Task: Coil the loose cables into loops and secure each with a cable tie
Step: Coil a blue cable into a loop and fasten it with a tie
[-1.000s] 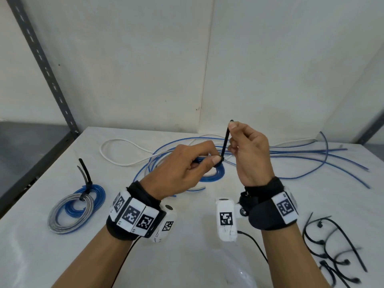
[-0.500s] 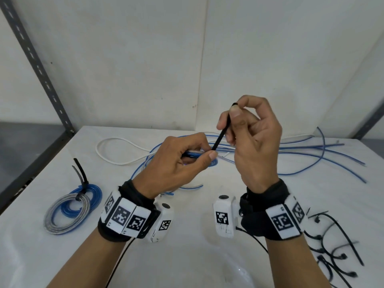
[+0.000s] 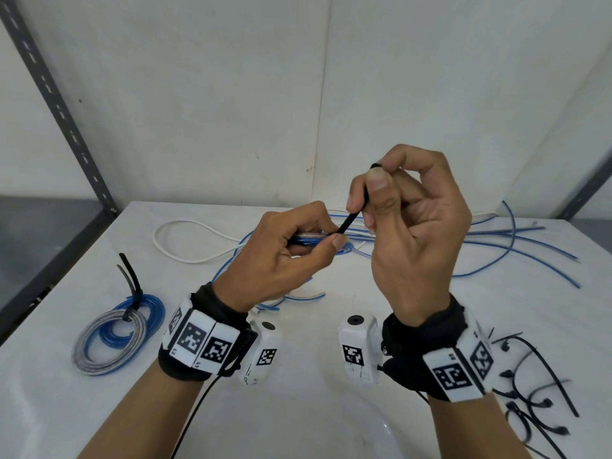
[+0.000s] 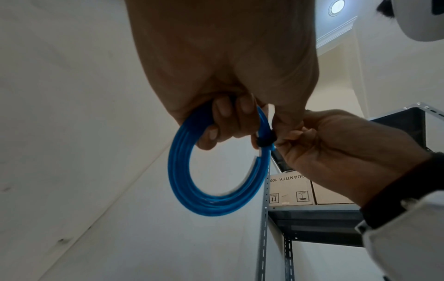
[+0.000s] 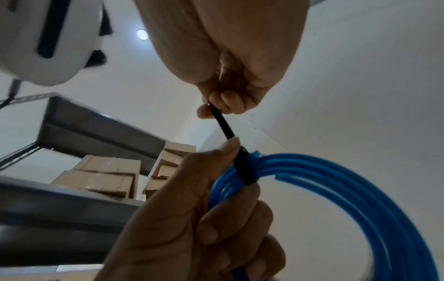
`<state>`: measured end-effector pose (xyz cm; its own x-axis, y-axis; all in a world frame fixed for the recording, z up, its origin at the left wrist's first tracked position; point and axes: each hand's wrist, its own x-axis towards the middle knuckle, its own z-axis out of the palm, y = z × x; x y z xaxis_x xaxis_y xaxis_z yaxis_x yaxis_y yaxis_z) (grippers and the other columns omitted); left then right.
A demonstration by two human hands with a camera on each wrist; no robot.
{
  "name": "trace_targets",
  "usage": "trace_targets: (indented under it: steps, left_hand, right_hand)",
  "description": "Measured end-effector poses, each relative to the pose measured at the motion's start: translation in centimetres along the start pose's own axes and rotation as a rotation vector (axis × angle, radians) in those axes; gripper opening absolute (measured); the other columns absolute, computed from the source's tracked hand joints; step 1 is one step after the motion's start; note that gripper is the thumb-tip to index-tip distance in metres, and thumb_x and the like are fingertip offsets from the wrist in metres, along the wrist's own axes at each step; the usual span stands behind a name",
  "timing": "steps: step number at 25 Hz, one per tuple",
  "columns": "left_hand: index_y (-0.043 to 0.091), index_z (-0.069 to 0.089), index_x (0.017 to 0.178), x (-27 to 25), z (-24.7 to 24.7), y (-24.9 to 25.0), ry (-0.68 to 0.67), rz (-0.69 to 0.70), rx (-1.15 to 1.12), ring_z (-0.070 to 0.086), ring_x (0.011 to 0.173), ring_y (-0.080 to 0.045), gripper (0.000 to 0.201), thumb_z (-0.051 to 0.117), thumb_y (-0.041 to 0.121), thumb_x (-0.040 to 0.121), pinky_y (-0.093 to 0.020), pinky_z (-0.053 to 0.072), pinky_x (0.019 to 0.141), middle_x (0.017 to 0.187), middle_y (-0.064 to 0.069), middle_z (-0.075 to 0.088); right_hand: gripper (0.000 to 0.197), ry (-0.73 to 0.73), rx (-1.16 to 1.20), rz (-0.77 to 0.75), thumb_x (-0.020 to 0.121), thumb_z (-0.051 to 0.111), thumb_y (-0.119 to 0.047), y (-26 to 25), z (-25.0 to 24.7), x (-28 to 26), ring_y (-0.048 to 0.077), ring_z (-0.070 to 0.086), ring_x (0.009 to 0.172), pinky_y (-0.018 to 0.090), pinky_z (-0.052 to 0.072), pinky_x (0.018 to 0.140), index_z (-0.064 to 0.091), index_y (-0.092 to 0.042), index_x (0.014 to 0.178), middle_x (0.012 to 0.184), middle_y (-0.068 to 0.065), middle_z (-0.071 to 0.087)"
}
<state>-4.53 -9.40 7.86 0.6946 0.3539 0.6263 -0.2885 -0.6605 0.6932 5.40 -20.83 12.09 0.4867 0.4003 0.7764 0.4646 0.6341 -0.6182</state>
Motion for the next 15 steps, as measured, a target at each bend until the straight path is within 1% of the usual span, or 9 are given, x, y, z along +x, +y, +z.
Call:
trace_targets:
  steps: [1, 4, 5, 6, 8, 10, 12, 13, 15]
  left_hand:
    - [0.001, 0.057, 0.081, 0.1, 0.0, -0.2, -0.014, -0.014, -0.003, 0.034, 0.047, -0.006, 0.022, 0.064, 0.015, 0.096, -0.011, 0.030, 0.052, 0.055, 0.007, 0.046]
    - [0.004, 0.058, 0.080, 0.2, 0.4, -0.9, -0.048, -0.063, -0.014, 0.030, 0.049, -0.010, 0.023, 0.064, 0.017, 0.098, -0.018, 0.028, 0.052, 0.056, -0.013, 0.043]
    - [0.005, 0.058, 0.080, 0.2, 0.5, -1.2, -0.045, -0.082, -0.020, 0.030, 0.050, -0.012, 0.023, 0.064, 0.017, 0.099, -0.021, 0.028, 0.052, 0.056, -0.015, 0.043]
    - [0.006, 0.059, 0.081, 0.3, 0.5, -1.5, -0.027, -0.101, -0.027, 0.032, 0.053, -0.014, 0.023, 0.065, 0.018, 0.099, -0.024, 0.029, 0.053, 0.058, -0.018, 0.045]
    - [0.011, 0.062, 0.083, 0.5, 0.5, -2.3, 0.018, -0.130, -0.046, 0.040, 0.060, -0.022, 0.020, 0.065, 0.024, 0.098, -0.032, 0.035, 0.058, 0.065, -0.026, 0.052]
    - [0.013, 0.068, 0.088, 0.5, 0.7, -2.6, 0.028, -0.139, -0.087, 0.051, 0.064, -0.040, 0.017, 0.063, 0.027, 0.096, -0.046, 0.044, 0.061, 0.074, -0.031, 0.058]
    - [0.011, 0.069, 0.089, 0.5, 0.7, -2.5, 0.028, -0.130, -0.098, 0.059, 0.075, -0.047, 0.016, 0.062, 0.024, 0.095, -0.055, 0.048, 0.069, 0.082, -0.028, 0.065]
    - [0.007, 0.068, 0.089, 0.4, 0.8, -2.4, 0.024, -0.127, -0.106, 0.063, 0.079, -0.046, 0.015, 0.063, 0.020, 0.095, -0.054, 0.050, 0.071, 0.084, -0.023, 0.068]
    - [-0.002, 0.066, 0.089, 0.5, 0.9, -2.2, 0.034, -0.109, -0.120, 0.067, 0.079, -0.036, 0.016, 0.063, 0.013, 0.094, -0.044, 0.051, 0.070, 0.084, -0.012, 0.072]
  right_hand:
    - [0.019, 0.016, 0.006, 0.034, 0.103, 0.047, 0.004, 0.5, -0.1, 0.2, 0.011, 0.047, 0.055, 0.023, 0.040, 0.060, 0.049, -0.014, 0.097, 0.066, 0.006, 0.060]
    - [0.008, 0.062, 0.042, 0.209, 0.105, 0.050, -0.004, 2.2, -0.7, 0.9, 0.014, 0.043, 0.053, 0.023, 0.040, 0.056, 0.051, -0.011, 0.100, 0.071, 0.003, 0.068]
    - [0.004, 0.040, 0.046, 0.279, 0.105, 0.052, -0.007, 2.8, -0.9, 1.0, 0.015, 0.041, 0.052, 0.022, 0.040, 0.054, 0.054, -0.009, 0.102, 0.075, 0.004, 0.071]
    - [0.007, 0.009, 0.030, 0.336, 0.104, 0.053, -0.010, 3.4, -0.9, 0.9, 0.015, 0.041, 0.053, 0.022, 0.041, 0.054, 0.058, -0.006, 0.105, 0.078, 0.006, 0.073]
    - [0.015, -0.062, -0.012, 0.372, 0.104, 0.054, -0.011, 4.3, -0.8, 0.5, 0.015, 0.044, 0.054, 0.023, 0.045, 0.056, 0.065, -0.002, 0.106, 0.081, 0.008, 0.073]
    - [0.016, -0.058, -0.032, 0.317, 0.104, 0.053, -0.008, 4.6, -0.5, 0.1, 0.015, 0.047, 0.055, 0.025, 0.047, 0.058, 0.068, -0.003, 0.103, 0.077, 0.011, 0.068]
    - [0.015, -0.024, -0.027, 0.255, 0.103, 0.052, -0.003, 4.6, -0.1, -0.2, 0.013, 0.047, 0.056, 0.024, 0.046, 0.059, 0.068, -0.001, 0.102, 0.072, 0.014, 0.063]
    - [0.015, -0.009, -0.029, 0.230, 0.103, 0.052, 0.000, 4.4, 0.0, -0.4, 0.012, 0.048, 0.056, 0.023, 0.046, 0.059, 0.067, 0.000, 0.101, 0.071, 0.016, 0.061]
    - [0.014, 0.001, -0.028, 0.180, 0.102, 0.052, 0.002, 3.7, 0.1, -0.6, 0.009, 0.049, 0.057, 0.021, 0.046, 0.059, 0.067, 0.000, 0.101, 0.070, 0.020, 0.060]
